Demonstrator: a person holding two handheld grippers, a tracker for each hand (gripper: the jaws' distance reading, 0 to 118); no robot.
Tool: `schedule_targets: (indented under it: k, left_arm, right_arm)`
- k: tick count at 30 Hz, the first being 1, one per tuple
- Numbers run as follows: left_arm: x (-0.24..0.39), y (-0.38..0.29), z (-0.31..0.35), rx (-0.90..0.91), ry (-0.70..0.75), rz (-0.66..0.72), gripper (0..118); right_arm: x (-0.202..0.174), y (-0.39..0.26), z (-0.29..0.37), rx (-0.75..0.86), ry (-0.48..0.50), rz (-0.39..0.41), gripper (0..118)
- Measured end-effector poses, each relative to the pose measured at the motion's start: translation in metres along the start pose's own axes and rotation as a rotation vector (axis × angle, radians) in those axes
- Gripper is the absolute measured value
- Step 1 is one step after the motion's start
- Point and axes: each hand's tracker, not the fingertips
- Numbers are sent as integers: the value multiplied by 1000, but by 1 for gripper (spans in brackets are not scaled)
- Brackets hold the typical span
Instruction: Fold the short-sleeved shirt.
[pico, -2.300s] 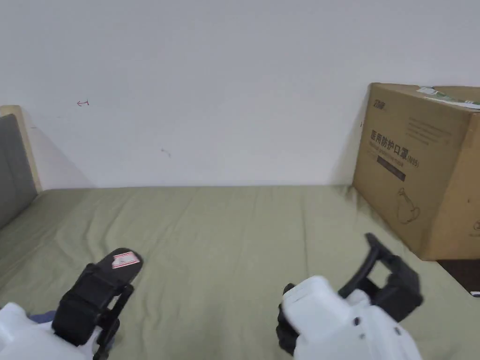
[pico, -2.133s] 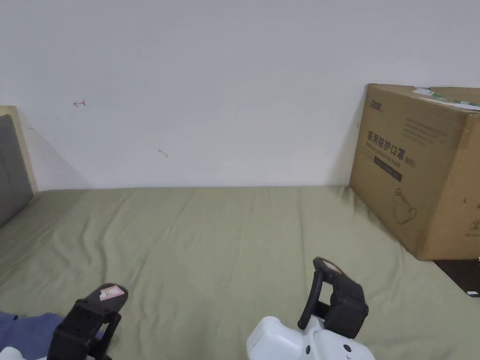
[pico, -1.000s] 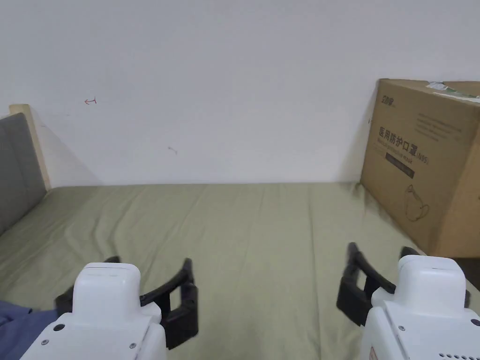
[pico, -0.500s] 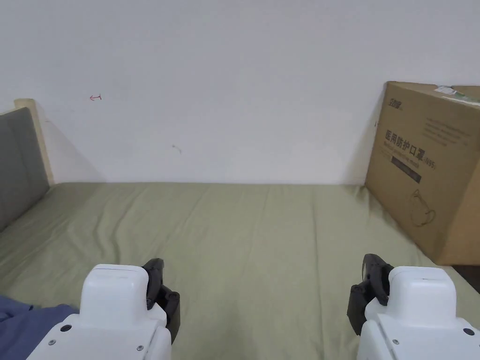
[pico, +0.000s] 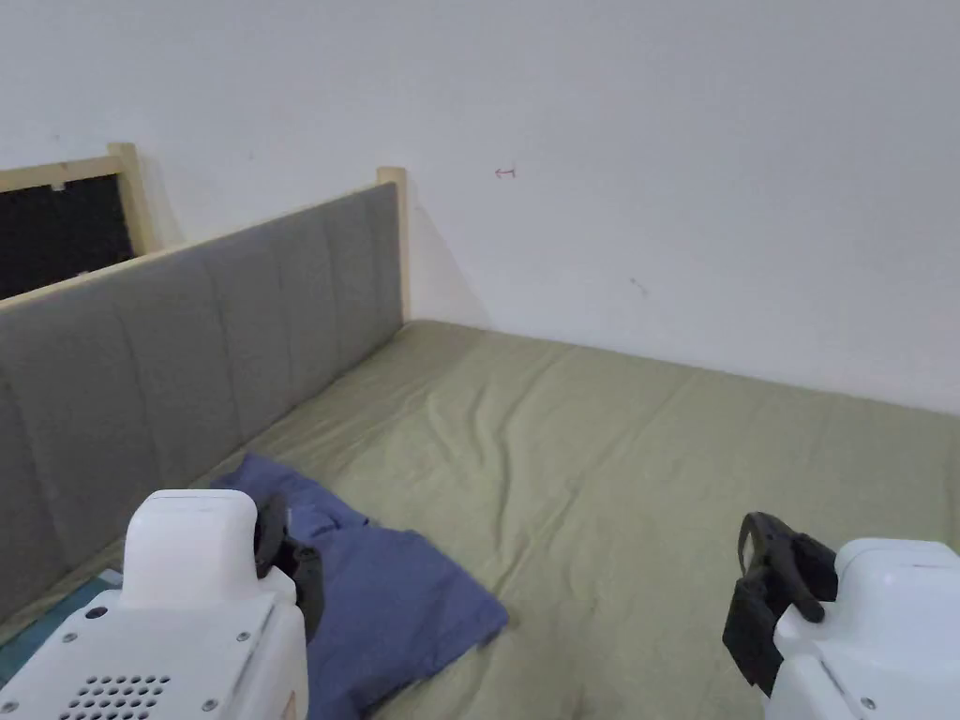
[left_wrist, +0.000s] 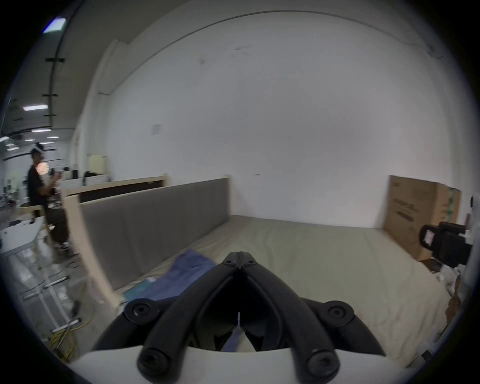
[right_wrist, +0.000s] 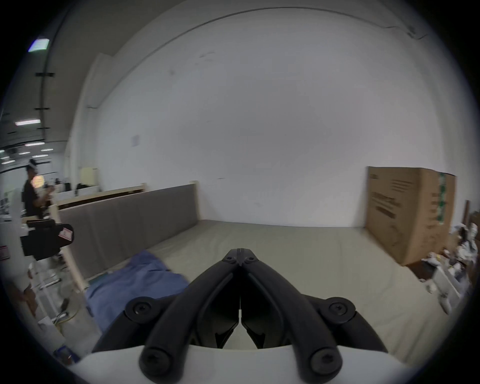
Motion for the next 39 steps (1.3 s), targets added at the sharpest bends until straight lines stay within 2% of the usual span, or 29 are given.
schedule_targets:
  k: [5, 9, 14, 16, 22, 24, 26, 27, 28, 29, 30, 31, 33, 36, 39]
  left_arm:
    - [-46, -18, -2, -66, 124, 36, 0]
    - [-54, -25, -10, -89, 136, 32, 0]
    - [-45, -34, -43, -168, 101, -28, 0]
    - [-44, -43, -73, -187, 65, -32, 0]
    - [-46, -105, -215, -493, -52, -5, 0]
    - [-46, -126, -253, -547, -30, -2, 1]
    - [-46, -145, -291, -679, -32, 9, 1]
    - [-45, -151, -301, -681, -26, -2, 1]
    - [-45, -157, -311, -662, -26, 0, 4]
    - [-44, -160, -319, -668, -16, -5, 45]
    - [-46, -163, -330, -668, -19, -1, 92]
    - [-48, -165, -342, -738, -35, 23, 110]
    - [-51, -160, -356, -721, -52, 39, 110]
    - [-50, -162, -385, -720, 7, 13, 111]
    - [-50, -169, -415, -776, 27, 29, 111]
  right_arm:
    - [-55, -4, -16, -10, 172, 44, 2]
    - [-74, -10, -29, -29, 216, 45, 2]
    - [-73, -18, -43, -67, 230, 32, 2]
    - [-71, -23, -49, -82, 219, 37, 2]
    - [-63, -43, -68, -153, 200, 34, 2]
    - [-61, -49, -75, -175, 196, 42, 2]
    - [-59, -58, -84, -210, 190, 47, 2]
    - [-57, -62, -88, -220, 192, 45, 2]
    - [-55, -66, -93, -240, 195, 40, 2]
    - [-54, -69, -96, -252, 195, 37, 2]
    - [-53, -73, -101, -265, 189, 33, 2]
    - [-51, -76, -106, -281, 188, 29, 2]
    - [-47, -81, -113, -293, 187, 28, 2]
    - [-44, -86, -124, -309, 182, 28, 2]
    - [-43, -91, -130, -325, 187, 31, 2]
